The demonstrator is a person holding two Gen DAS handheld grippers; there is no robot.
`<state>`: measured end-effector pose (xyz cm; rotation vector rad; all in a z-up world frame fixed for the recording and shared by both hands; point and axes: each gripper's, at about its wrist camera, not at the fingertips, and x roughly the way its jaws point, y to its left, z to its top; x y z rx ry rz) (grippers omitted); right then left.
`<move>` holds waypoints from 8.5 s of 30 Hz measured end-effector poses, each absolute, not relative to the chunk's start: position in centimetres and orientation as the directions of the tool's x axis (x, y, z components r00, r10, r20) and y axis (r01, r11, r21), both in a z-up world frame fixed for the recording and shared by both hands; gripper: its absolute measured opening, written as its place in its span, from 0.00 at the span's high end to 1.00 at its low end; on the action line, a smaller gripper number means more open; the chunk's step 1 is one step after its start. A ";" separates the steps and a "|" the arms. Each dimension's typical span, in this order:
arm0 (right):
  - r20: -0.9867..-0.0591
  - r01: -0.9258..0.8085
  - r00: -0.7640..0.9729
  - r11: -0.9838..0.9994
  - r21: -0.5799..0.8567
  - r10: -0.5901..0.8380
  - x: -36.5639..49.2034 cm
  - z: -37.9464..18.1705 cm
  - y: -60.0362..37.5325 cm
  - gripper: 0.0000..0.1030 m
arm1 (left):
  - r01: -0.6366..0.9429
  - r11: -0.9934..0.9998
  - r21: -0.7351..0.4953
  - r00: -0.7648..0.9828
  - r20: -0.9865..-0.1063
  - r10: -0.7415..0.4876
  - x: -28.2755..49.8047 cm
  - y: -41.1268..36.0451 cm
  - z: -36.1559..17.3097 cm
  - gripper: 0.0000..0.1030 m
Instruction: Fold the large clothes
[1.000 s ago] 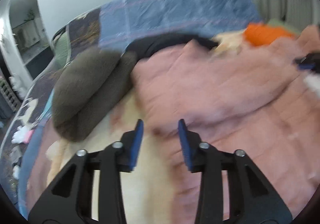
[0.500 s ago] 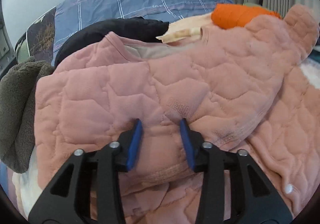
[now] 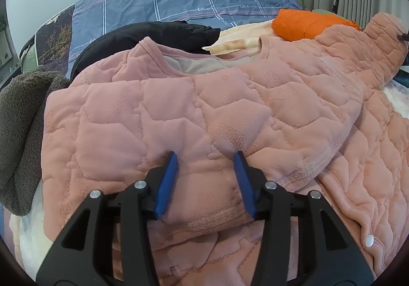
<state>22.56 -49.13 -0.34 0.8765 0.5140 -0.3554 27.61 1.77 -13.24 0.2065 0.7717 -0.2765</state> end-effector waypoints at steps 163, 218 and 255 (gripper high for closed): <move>-0.346 -0.246 0.769 0.749 0.616 0.537 -3.8 2.6 -30.4 0.89 | 0.319 0.903 -0.287 0.798 -0.432 -0.419 -4.9 14.9 -0.2 0.83; -0.542 -0.065 0.819 0.969 0.238 0.188 6.7 -3.0 -27.5 0.44 | 0.089 0.984 -0.152 0.846 -0.510 -0.156 4.9 15.7 -5.2 0.31; -0.500 0.023 0.850 0.936 0.350 0.166 19.7 0.4 -30.7 0.29 | -0.005 0.995 0.101 0.798 -0.600 0.065 20.8 13.4 -6.4 0.19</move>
